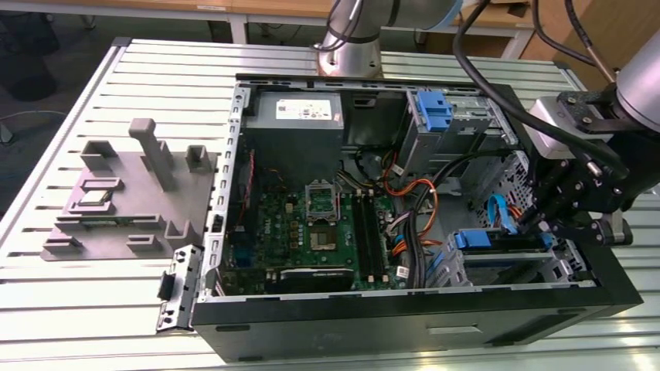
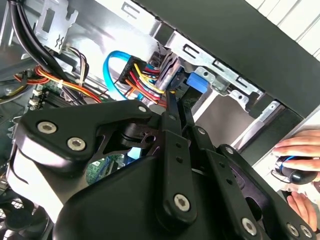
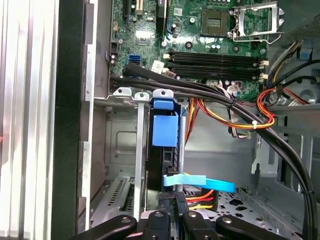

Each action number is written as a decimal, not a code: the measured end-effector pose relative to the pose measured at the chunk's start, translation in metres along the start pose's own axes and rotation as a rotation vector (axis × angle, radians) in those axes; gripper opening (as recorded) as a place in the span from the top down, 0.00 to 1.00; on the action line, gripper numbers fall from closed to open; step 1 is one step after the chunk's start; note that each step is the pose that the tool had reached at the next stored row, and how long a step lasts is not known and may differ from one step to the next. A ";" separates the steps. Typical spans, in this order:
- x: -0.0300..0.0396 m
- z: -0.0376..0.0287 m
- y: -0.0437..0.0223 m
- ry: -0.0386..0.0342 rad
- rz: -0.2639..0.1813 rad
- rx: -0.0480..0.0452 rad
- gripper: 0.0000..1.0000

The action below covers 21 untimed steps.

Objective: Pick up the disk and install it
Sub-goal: 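Insert the second disk wire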

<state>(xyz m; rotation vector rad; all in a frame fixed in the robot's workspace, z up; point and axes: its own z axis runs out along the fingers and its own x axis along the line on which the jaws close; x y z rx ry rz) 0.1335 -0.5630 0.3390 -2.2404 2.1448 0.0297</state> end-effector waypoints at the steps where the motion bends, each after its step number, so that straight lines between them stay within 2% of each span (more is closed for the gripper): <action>1: -0.0007 0.0001 0.0006 -0.0001 -0.002 0.0000 0.84; 6: -0.0019 0.0006 0.0011 0.0011 -0.008 -0.0001 0.84; 13: -0.0017 0.0006 -0.0057 0.0058 -0.008 -0.0005 0.84; 21: 0.0000 0.0006 -0.0058 0.0060 -0.008 -0.0004 0.84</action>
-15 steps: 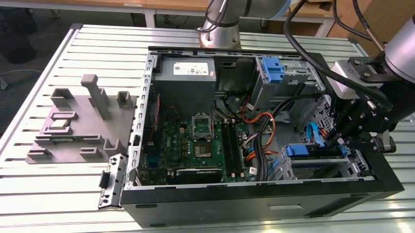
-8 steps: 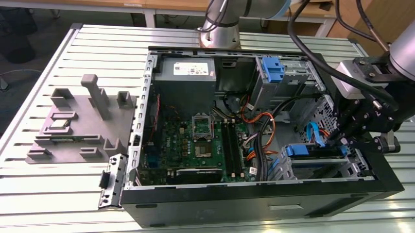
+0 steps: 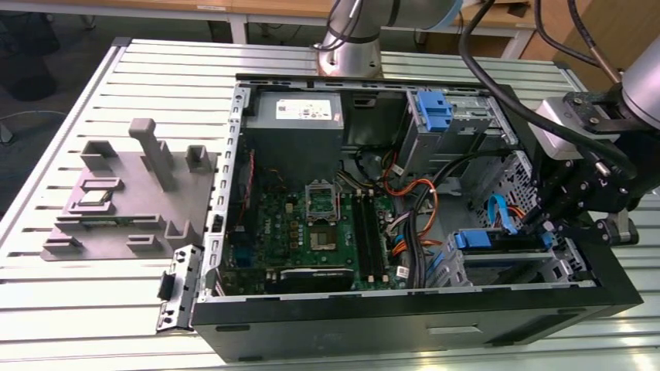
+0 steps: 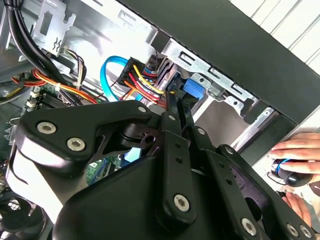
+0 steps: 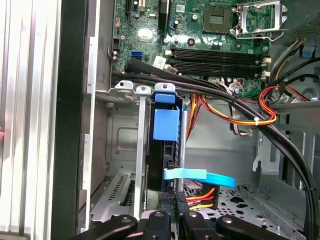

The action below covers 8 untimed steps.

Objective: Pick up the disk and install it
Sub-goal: 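Insert the second disk wire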

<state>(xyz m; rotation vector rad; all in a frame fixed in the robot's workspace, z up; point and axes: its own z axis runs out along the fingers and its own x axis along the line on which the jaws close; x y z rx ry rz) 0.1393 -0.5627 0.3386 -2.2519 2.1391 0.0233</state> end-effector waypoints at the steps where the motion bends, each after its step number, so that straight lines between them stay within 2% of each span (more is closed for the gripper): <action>1: 0.0000 0.0000 0.0000 0.0000 0.000 0.0000 0.84; 8: 0.0009 -0.0012 -0.0001 0.0001 0.000 -0.0001 0.84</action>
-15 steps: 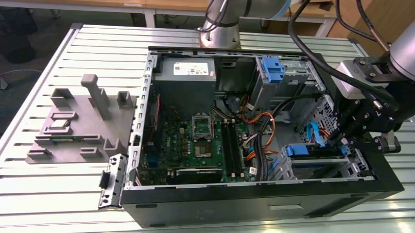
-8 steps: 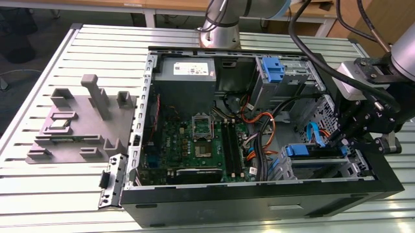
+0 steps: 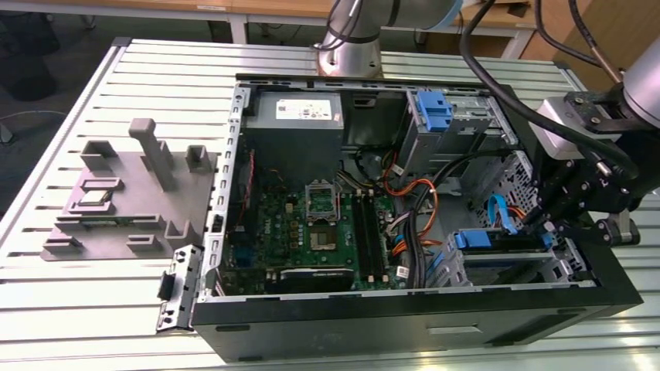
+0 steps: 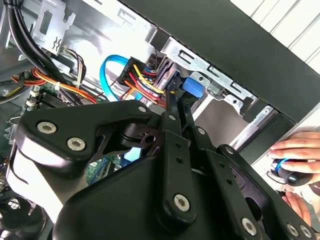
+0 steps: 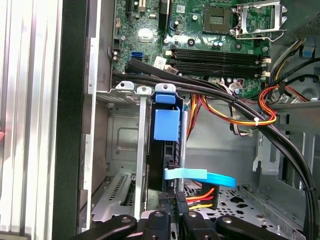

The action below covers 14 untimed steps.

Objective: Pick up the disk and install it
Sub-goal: 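Insert the second disk wire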

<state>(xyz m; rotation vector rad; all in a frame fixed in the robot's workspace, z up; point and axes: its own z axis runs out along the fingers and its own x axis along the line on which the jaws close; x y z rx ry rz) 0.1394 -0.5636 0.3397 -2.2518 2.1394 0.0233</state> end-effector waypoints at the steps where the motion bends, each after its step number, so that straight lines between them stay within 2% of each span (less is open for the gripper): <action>1: 0.0006 -0.0001 -0.0002 0.0000 0.000 0.0000 0.84; 6: 0.0043 -0.0001 -0.0003 0.0001 0.000 0.0002 0.84; 14: 0.0049 0.0009 0.0022 0.0003 0.000 0.0016 0.84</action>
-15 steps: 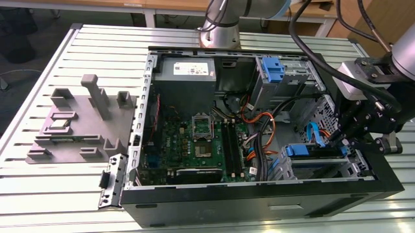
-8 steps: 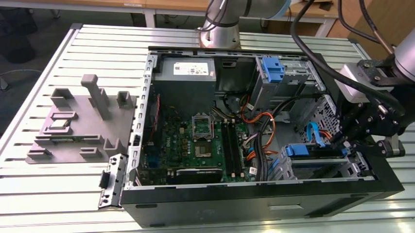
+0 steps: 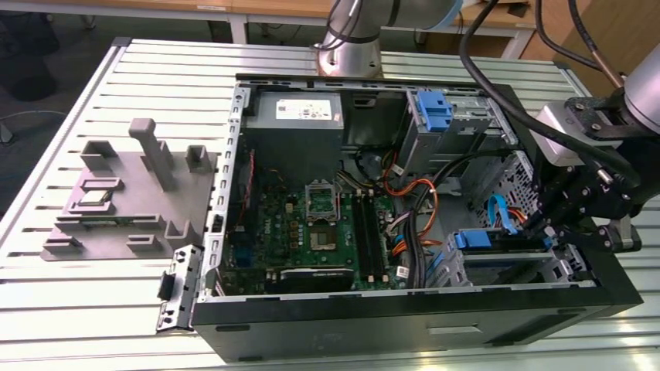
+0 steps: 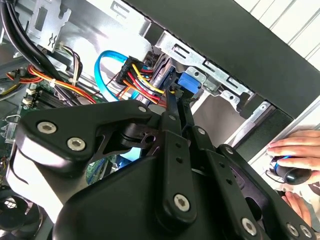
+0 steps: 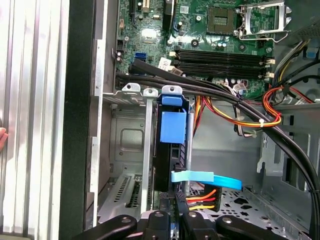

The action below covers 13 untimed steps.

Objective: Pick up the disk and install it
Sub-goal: 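Insert the second disk wire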

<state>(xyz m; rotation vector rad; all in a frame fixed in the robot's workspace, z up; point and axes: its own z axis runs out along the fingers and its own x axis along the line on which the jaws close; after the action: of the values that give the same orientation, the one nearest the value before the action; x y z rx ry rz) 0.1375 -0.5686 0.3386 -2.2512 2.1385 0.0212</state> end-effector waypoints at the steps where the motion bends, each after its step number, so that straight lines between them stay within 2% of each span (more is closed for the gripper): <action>1: 0.0000 0.0001 0.0000 -0.0001 0.000 0.0000 0.84; 6: 0.0000 0.0002 0.0001 -0.0003 0.000 0.0000 0.83; 7: 0.0000 0.0002 0.0001 -0.0002 0.000 0.0000 0.76; 9: -0.0001 0.0005 0.0001 -0.0002 0.000 0.0000 0.76; 13: -0.0007 0.0040 0.0007 0.0047 0.000 -0.0003 0.76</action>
<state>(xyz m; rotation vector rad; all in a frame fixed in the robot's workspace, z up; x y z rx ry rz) 0.1368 -0.5678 0.3346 -2.2536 2.1411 0.0162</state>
